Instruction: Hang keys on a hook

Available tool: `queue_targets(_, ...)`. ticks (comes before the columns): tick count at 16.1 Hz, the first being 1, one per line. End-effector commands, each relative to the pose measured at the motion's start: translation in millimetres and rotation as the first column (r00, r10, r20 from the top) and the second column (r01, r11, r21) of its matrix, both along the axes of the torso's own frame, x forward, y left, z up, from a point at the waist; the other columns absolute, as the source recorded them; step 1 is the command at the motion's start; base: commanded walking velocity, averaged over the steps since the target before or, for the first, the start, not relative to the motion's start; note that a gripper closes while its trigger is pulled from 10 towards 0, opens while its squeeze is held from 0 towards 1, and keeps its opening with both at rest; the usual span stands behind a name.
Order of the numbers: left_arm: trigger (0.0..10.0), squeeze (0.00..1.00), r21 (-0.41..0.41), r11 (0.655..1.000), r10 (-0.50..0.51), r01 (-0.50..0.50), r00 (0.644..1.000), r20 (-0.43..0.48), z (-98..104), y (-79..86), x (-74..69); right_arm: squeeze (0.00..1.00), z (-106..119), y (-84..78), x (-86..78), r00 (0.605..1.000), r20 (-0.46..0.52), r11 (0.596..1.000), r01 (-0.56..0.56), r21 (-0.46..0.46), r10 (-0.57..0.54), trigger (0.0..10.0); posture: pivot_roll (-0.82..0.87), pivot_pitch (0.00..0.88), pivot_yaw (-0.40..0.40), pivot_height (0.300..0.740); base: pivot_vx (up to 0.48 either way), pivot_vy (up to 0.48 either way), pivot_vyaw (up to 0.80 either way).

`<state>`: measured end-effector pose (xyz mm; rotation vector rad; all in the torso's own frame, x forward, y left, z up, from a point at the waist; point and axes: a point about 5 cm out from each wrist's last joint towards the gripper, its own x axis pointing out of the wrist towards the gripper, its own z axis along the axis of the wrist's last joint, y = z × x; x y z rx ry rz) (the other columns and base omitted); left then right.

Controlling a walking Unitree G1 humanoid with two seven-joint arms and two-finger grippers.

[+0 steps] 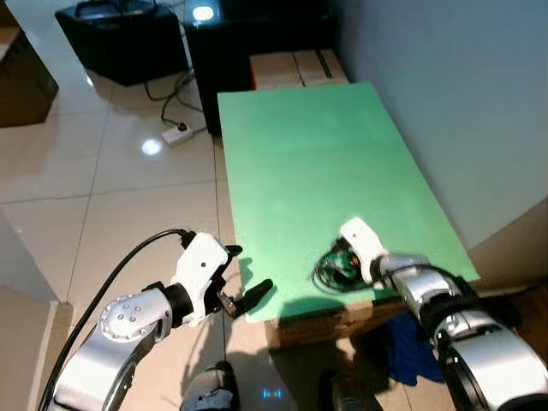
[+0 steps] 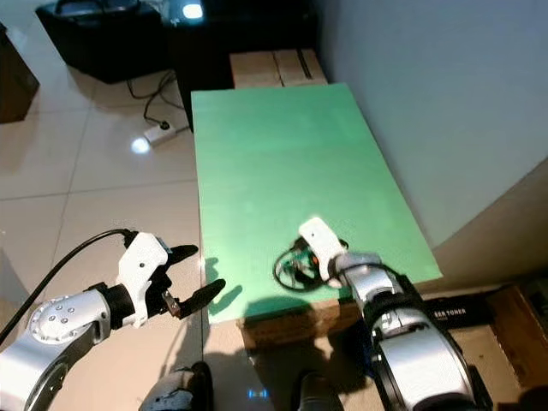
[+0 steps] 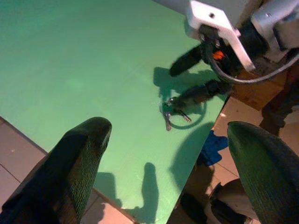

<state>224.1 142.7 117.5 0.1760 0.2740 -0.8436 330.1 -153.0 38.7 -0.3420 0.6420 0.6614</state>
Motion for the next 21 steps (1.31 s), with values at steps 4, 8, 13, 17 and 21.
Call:
queue_targets(4,10.0,0.0,0.008,1.0,-0.014,0.014,1.0,-0.015,5.4,-4.6,-12.6,0.0,1.1,4.1,0.5,0.999,-0.023,0.999,-0.042,0.013,0.042,10.0,0.08,0.295,-0.007,0.74,0.0,0.0,0.0)
queue_targets(8,10.0,0.0,0.009,1.0,-0.012,0.012,1.0,-0.023,6.5,-9.3,-20.0,0.0,-2.4,5.9,-1.3,0.999,-0.021,0.999,-0.051,-0.018,0.05,10.0,0.09,0.318,-0.015,0.74,0.0,0.0,0.0)
queue_targets(13,10.0,0.0,0.016,1.0,-0.003,0.003,0.999,-0.033,4.4,-9.1,-24.2,0.0,-1.8,8.2,-0.6,0.998,-0.014,0.998,-0.055,-0.022,0.055,0.0,0.09,0.311,-0.014,0.74,0.0,0.0,0.0)
queue_targets(17,10.0,0.0,0.019,1.0,-0.013,0.013,0.999,-0.031,3.4,-12.6,-24.7,0.0,-1.9,1.9,-1.7,0.997,-0.021,0.996,-0.079,-0.044,0.078,0.0,0.07,0.294,-0.003,0.74,0.0,0.0,0.0)
queue_targets(21,10.0,0.0,0.015,1.0,-0.025,0.026,0.999,-0.02,4.2,-22.6,-21.4,0.0,4.2,-5.2,2.4,0.997,-0.017,0.995,-0.08,-0.058,0.079,0.2,0.06,0.293,-0.001,0.74,0.0,0.0,0.0)
